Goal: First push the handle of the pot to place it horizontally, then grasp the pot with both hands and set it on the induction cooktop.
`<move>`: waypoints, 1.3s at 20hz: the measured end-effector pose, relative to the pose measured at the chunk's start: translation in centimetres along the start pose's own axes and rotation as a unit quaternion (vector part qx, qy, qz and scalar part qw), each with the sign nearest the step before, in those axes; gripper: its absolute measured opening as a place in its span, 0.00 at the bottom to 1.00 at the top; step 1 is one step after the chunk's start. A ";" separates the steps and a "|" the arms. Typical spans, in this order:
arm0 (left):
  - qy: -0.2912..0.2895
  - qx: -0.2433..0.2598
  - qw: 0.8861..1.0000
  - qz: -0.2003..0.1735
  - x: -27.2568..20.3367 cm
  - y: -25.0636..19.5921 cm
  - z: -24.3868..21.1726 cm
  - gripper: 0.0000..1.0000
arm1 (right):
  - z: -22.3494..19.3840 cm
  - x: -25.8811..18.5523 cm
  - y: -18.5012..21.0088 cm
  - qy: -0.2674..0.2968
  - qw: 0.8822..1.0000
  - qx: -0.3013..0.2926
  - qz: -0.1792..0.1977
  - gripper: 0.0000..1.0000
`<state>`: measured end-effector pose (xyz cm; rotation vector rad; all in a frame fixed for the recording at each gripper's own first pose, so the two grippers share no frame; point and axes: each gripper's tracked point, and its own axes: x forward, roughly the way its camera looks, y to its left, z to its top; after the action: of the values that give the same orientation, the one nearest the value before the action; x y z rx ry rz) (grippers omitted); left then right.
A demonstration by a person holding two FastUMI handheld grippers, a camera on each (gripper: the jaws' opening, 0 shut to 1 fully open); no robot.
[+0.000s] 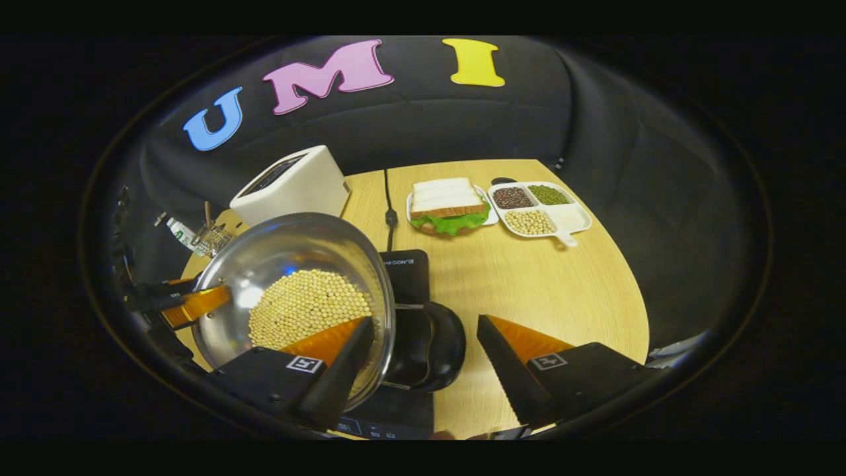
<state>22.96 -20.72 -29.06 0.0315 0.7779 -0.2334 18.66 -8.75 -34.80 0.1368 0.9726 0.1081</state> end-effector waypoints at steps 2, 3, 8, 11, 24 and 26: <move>0.000 -0.009 1.000 -0.003 -0.8 0.0 -0.3 0.95 | 0.3 -0.8 -0.6 -0.012 1.000 0.008 -0.008 0.99; -0.004 -0.010 1.000 -0.001 -1.3 0.2 -0.2 0.95 | 0.9 -1.5 -0.7 -0.024 1.000 0.015 -0.007 0.99; -0.055 0.011 0.998 -0.006 -5.8 0.6 1.8 0.95 | 3.7 -6.3 -0.6 -0.100 0.994 0.036 -0.015 0.99; -0.107 0.015 0.994 -0.008 -9.6 0.5 4.3 0.95 | 4.5 -9.3 0.2 -0.138 0.990 0.019 -0.021 0.99; -0.267 -0.021 0.963 0.006 -26.8 6.3 7.3 0.95 | 7.6 -25.1 7.0 -0.309 0.950 -0.030 -0.038 0.98; -0.286 -0.017 0.958 0.022 -28.9 8.1 7.1 0.95 | 7.4 -26.9 7.9 -0.328 0.943 -0.035 -0.041 0.98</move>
<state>9.73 -7.92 -4.25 -0.0496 0.2037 -0.1744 9.53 -5.52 -7.46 0.0587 0.3059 0.0152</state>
